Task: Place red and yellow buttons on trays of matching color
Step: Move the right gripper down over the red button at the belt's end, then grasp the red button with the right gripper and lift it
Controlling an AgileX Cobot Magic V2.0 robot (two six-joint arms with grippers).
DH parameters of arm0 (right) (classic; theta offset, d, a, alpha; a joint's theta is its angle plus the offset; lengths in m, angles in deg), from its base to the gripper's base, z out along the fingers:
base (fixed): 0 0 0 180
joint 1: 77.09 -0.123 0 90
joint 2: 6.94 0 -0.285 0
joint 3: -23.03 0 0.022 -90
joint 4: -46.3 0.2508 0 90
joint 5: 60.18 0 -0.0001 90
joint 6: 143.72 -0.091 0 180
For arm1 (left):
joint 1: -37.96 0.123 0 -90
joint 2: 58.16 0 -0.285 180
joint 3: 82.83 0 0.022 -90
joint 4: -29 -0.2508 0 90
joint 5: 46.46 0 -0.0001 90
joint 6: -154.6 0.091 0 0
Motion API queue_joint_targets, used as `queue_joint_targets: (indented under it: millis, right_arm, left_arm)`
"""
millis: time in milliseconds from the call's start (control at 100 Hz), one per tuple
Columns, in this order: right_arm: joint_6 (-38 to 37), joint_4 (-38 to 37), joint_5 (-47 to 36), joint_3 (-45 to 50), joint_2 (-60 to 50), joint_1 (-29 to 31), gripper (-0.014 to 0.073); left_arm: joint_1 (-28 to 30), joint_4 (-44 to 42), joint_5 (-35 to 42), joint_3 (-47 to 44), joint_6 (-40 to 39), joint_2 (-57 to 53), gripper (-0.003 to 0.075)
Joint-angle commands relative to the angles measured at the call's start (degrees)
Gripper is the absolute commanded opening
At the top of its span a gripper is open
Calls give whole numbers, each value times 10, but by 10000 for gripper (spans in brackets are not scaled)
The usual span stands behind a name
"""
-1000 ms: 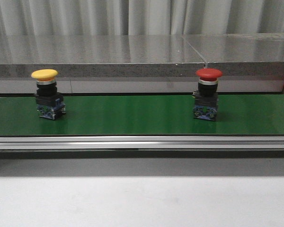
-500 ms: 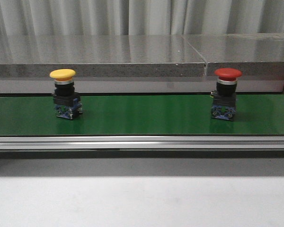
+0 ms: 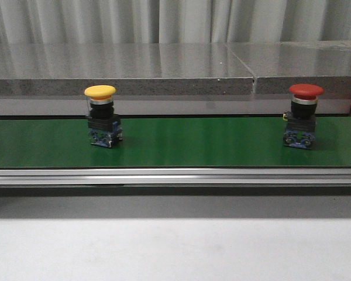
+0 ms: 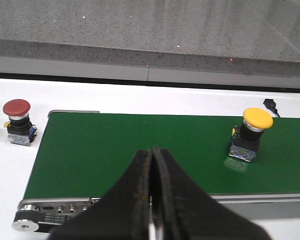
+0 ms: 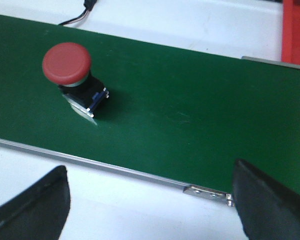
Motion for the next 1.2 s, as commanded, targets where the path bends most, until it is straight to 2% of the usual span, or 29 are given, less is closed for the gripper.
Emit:
queue_joint_targets:
  millis: [0, 380, 1190]
  right_arm:
    - [6, 7, -27, -34, 33, -4, 646]
    - [12, 7, 6, -101, 157, -4, 646]
    - [41, 8, -12, -178, 283, -4, 644]
  left_arm:
    - [-4, 0, 41, 16, 0, 4, -19]
    - [-4, 0, 41, 16, 0, 4, -19]
    - [-4, 0, 41, 16, 0, 4, -19]
